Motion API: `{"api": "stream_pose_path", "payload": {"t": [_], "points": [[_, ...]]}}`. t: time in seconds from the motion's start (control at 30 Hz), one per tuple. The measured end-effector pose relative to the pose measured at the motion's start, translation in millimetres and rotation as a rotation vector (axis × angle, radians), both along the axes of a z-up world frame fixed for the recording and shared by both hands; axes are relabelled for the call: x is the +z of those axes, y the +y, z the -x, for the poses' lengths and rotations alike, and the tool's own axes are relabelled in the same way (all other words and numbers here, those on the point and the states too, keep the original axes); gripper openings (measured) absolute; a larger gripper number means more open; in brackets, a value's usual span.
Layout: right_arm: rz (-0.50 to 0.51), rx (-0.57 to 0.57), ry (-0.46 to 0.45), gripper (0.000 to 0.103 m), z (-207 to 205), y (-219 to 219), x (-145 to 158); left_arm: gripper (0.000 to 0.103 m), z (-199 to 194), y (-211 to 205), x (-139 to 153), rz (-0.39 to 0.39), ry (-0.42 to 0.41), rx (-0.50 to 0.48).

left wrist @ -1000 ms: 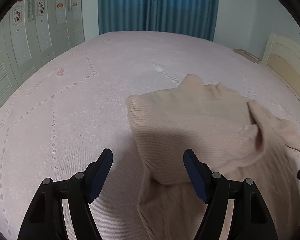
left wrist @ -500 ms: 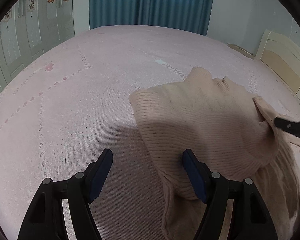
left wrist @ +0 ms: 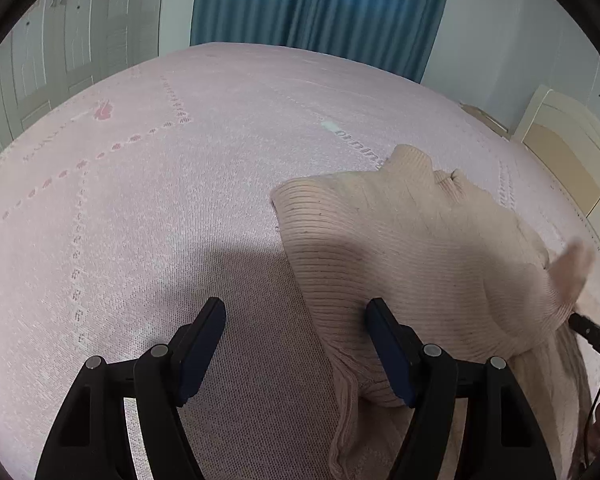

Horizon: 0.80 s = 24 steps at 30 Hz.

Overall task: Fold small clothes
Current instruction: 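Grasp the other sleeve cuff with the right gripper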

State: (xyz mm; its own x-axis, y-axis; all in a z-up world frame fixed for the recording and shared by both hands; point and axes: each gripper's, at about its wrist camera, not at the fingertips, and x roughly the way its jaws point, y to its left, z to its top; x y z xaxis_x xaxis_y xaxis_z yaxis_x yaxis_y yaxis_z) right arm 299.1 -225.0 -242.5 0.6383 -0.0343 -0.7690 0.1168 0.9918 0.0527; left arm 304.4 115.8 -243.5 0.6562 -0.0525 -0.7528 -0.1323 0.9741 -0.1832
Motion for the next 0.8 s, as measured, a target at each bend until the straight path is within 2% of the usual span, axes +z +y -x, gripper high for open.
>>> {"api": "stream_pose_path", "payload": {"t": [0.23, 0.4, 0.47, 0.53, 0.57, 0.7, 0.8], "points": [[-0.062, -0.002, -0.02, 0.047, -19.9, -13.4, -0.9, 0.068, -7.5, 6.8, -4.1, 0.079, 0.0, 0.006], [-0.084, 0.003, -0.012, 0.047, -31.8, -19.4, -4.6, 0.05, -15.5, 5.0, -6.0, 0.13, -0.021, -0.005], [-0.117, 0.01, -0.018, 0.047, -34.3, -23.4, -2.4, 0.038, -18.0, 3.8, -6.3, 0.154, -0.034, -0.013], [-0.159, 0.005, -0.028, 0.052, -35.5, -27.3, -1.2, 0.028, -22.5, 2.5, -7.7, 0.18, -0.043, -0.005], [-0.177, 0.0, -0.033, 0.054, -36.3, -29.2, -1.5, 0.017, -22.7, 1.5, -8.4, 0.183, -0.045, 0.002], [-0.148, 0.004, -0.055, 0.054, -35.6, -24.0, -1.2, 0.013, -16.9, 8.7, -3.2, 0.196, -0.087, 0.052], [-0.111, 0.005, -0.087, 0.054, -32.9, -21.0, 3.1, 0.012, -15.6, 14.6, -4.7, 0.171, -0.076, 0.096]]}}
